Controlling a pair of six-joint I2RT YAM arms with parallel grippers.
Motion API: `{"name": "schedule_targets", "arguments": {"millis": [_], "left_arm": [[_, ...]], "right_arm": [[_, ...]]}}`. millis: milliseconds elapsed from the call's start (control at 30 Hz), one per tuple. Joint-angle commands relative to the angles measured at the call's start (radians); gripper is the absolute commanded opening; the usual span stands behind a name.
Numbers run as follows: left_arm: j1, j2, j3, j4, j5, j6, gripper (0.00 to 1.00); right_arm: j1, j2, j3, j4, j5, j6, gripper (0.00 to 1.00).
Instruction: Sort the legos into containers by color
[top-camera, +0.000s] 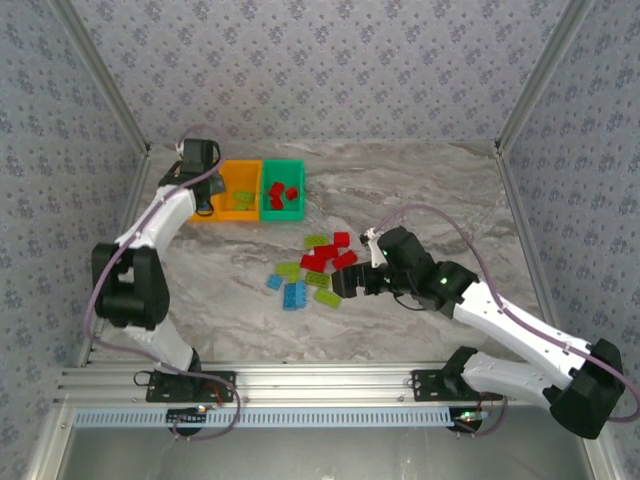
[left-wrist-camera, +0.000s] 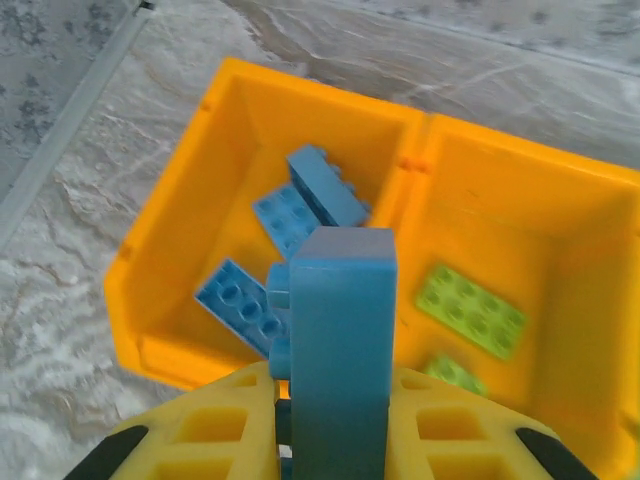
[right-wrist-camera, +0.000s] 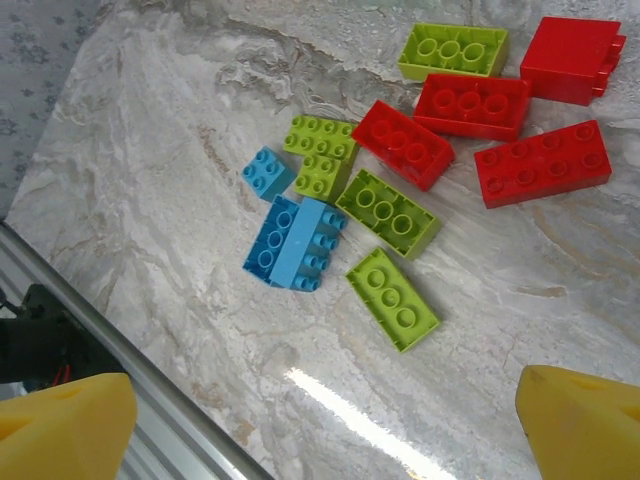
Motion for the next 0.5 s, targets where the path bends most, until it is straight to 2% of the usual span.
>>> {"name": "schedule_targets", "arguments": {"millis": [0, 100, 200, 300, 467], "left_arm": [[0.062, 0.097, 0.145, -0.044, 0.004, 0.031, 0.17], [0.094, 0.196, 0.268, -0.085, 0.057, 0.047, 0.21], [0.097, 0.289, 0.398, -0.147, 0.013, 0.084, 0.32], [0.104, 0.341, 0.492, -0.207, -0.005, 0.089, 0.34], [0.104, 0.263, 0.431, -0.190, 0.068, 0.045, 0.37]], "right_arm": [[0.010, -0.051, 0.023, -0.058, 0.048, 0.035, 1.00], [0.017, -0.087, 0.005, -0.060, 0.069, 0.053, 1.00], [0.019, -0.103, 0.007, -0.069, 0.076, 0.062, 1.00], [0.023, -0.110, 0.012, -0.081, 0.088, 0.066, 1.00], [0.023, -0.107, 0.004, -0.074, 0.120, 0.074, 1.00]]}}
